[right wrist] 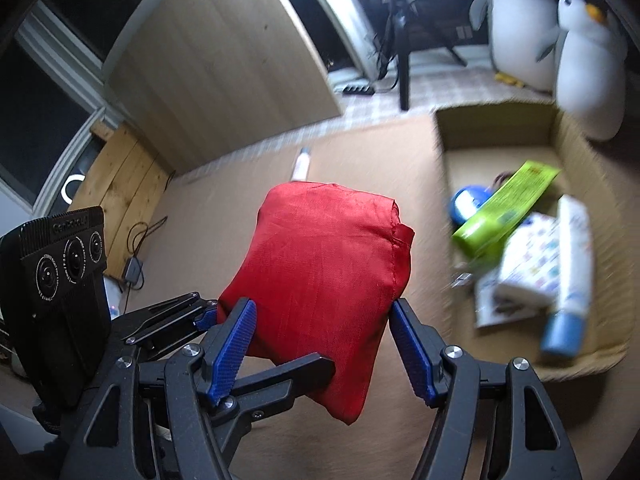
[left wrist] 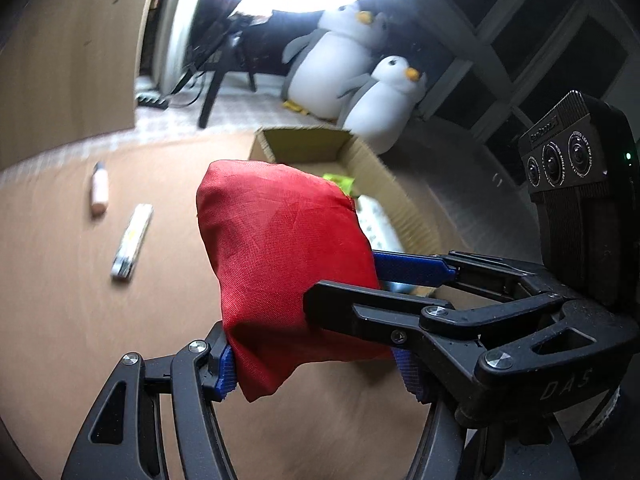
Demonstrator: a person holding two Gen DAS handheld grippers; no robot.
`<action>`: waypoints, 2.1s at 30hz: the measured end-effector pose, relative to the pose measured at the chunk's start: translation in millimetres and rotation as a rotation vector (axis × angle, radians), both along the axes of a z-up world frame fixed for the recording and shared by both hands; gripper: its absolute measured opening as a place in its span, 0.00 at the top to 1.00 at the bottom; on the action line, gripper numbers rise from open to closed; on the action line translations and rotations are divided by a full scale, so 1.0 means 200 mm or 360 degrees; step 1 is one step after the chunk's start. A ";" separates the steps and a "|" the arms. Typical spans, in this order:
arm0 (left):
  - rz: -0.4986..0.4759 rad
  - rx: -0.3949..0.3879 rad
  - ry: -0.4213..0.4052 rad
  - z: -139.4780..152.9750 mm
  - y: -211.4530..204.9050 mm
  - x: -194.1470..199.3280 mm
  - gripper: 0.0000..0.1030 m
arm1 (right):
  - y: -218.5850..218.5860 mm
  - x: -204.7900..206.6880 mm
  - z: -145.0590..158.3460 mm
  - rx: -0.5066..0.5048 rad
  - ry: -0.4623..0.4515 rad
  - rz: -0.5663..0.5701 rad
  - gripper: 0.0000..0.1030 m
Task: Organize objects
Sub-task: 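Carry the red pouch into the box and open both grippers, then move the right tool to the colourfully printed white lighter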
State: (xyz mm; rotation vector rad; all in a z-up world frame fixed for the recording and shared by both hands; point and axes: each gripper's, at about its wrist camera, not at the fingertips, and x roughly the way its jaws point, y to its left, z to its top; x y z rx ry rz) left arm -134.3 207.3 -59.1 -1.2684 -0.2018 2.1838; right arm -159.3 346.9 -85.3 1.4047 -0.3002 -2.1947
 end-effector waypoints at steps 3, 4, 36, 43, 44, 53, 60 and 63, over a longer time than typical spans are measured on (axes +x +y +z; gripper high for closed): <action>-0.0020 0.0005 0.0028 0.03 0.09 -0.07 0.35 | 0.08 -0.06 0.05 0.0009 0.0030 -0.0030 0.36; -0.0026 0.0008 0.0036 0.04 0.12 -0.10 0.35 | 0.11 -0.08 0.06 0.0014 0.0041 -0.0043 0.36; -0.0012 -0.0041 -0.0106 -0.25 0.56 -0.65 0.34 | 0.44 -0.59 -0.12 0.0224 0.0014 -0.0194 0.36; -0.0028 -0.0071 -0.0050 -0.21 0.53 -0.61 0.34 | 0.44 -0.57 -0.09 0.0238 0.0043 -0.0221 0.36; -0.0026 -0.0069 -0.0046 -0.20 0.52 -0.60 0.34 | 0.44 -0.57 -0.08 0.0242 0.0048 -0.0227 0.36; -0.0006 -0.0095 0.0070 -0.05 0.37 -0.41 0.34 | 0.43 -0.47 0.02 0.0201 0.0096 -0.0270 0.36; 0.0001 -0.0127 0.0147 0.06 0.20 -0.16 0.34 | 0.34 -0.30 0.03 0.0167 0.0138 -0.0291 0.36; 0.0000 -0.0121 0.0154 0.09 0.12 -0.07 0.34 | 0.28 -0.21 0.04 0.0172 0.0161 -0.0282 0.36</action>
